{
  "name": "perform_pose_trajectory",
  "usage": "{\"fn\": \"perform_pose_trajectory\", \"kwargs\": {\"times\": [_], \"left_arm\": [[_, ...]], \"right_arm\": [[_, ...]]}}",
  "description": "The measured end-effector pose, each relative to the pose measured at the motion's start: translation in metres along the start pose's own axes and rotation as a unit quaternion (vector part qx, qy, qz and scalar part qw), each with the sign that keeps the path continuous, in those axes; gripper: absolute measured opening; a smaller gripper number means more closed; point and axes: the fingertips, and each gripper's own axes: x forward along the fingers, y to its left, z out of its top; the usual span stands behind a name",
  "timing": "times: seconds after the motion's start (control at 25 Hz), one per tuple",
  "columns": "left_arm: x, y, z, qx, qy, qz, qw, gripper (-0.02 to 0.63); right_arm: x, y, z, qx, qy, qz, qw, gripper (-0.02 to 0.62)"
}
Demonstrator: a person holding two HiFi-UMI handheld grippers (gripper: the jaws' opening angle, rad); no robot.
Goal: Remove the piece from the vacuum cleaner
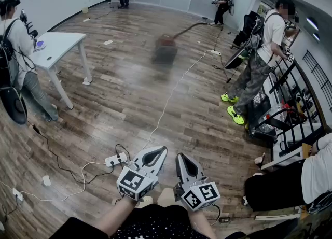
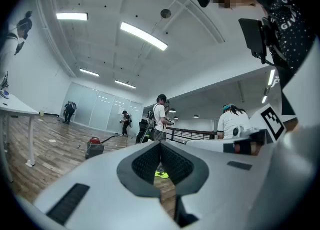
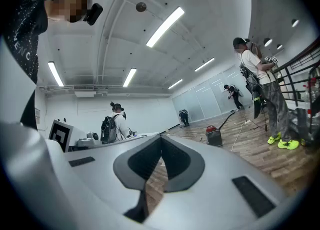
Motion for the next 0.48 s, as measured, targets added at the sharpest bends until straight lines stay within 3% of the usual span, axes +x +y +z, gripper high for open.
{"fn": "perform_pose_trajectory", "kwargs": {"times": [0.2,0.48], "left_arm": [[0.017,0.009,-0.012,-0.001,0.009,-0.015,0.9998,0.011],[0.079,0.045,-0.008,0.003,0.014,-0.001,0.9999,0.011]], "right_arm": [[0.021,-0.016,0.001,0.0,-0.003,0.003,1.0,0.011],[0.073,-0.066,0.02,0.004,-0.003,0.025,1.0,0.011]]}}
